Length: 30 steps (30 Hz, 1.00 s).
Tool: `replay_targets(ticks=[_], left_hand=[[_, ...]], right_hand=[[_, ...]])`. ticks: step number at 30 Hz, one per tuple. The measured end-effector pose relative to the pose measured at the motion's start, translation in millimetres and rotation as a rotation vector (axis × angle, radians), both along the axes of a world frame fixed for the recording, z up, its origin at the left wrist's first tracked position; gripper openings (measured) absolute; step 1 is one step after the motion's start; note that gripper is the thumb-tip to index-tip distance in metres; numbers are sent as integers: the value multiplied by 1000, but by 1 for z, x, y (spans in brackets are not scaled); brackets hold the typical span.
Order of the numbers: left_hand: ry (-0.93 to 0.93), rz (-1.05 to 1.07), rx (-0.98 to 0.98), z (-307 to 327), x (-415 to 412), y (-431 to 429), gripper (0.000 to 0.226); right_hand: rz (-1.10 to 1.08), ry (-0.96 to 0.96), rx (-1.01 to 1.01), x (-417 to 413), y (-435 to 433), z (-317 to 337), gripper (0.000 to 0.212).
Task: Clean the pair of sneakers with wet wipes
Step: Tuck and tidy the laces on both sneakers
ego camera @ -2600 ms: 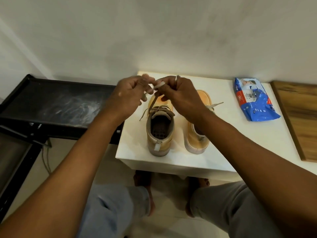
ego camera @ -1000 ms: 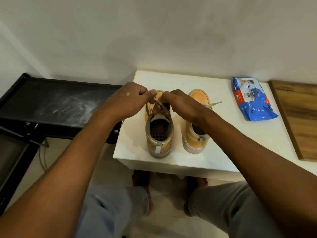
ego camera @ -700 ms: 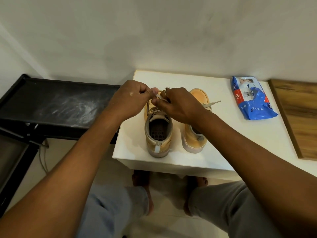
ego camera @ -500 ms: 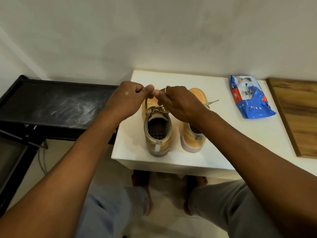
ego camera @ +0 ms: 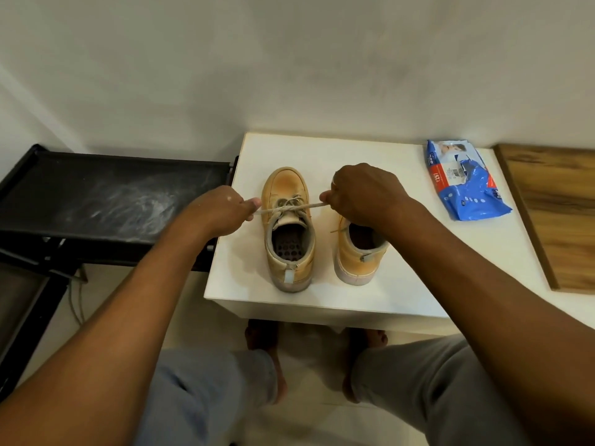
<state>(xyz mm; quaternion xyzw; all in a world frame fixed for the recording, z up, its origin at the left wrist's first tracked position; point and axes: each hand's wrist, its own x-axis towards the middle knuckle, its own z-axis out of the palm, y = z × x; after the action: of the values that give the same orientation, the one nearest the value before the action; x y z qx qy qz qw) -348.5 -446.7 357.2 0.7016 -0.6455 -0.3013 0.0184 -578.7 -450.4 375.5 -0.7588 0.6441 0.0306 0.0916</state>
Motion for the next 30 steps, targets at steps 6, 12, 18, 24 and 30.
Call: replay_targets(ticks=[6,12,18,24,30], left_hand=[[280,129,35,-3,-1,-5,63],[804,202,70,3,-3,-2,45],[825,110,73,1,-8,2,33],[679,170,9,-3,-12,1,21],[591,182,-2,-7,-19,-1,20]], right_hand=[[159,-268,31,7,0,0,35],[163,-421,236,17,7,-1,45],[89,-434,223,20,5,-4,48],[75,-369,139,19,5,1,25],[49,-255,92,14,2,0,32]])
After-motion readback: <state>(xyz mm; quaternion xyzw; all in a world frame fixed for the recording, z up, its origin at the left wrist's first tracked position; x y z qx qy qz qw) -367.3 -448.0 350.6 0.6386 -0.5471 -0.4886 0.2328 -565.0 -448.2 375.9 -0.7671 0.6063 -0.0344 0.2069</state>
